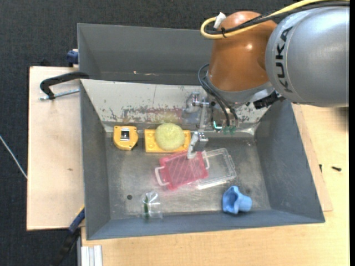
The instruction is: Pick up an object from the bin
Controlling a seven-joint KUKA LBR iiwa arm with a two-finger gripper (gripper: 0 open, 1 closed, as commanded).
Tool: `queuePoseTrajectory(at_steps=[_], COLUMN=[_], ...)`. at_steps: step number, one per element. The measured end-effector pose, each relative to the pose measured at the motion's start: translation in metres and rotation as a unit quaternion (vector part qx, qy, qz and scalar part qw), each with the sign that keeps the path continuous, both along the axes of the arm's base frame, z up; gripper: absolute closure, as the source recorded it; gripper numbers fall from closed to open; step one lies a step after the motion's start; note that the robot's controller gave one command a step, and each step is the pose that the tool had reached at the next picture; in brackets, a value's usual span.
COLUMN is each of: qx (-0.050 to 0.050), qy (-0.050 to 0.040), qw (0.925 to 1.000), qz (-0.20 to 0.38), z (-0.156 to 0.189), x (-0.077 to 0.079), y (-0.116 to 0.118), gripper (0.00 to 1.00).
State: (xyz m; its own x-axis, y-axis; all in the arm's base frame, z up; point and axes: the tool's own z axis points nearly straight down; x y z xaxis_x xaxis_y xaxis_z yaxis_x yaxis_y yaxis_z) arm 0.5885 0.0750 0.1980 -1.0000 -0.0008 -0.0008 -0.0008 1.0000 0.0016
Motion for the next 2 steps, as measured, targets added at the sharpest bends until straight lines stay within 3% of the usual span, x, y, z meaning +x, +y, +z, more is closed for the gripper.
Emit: queuePoseTrajectory(at_steps=[1, 2], qx=[0.0, 0.0], qy=[-0.0005, -0.0014], qw=[1.0, 0.9996], qz=[0.0, 0.03], z=[0.0, -0.031], x=[0.0, -0.016], y=[0.0, 0.013], gripper=[0.0, 0.0])
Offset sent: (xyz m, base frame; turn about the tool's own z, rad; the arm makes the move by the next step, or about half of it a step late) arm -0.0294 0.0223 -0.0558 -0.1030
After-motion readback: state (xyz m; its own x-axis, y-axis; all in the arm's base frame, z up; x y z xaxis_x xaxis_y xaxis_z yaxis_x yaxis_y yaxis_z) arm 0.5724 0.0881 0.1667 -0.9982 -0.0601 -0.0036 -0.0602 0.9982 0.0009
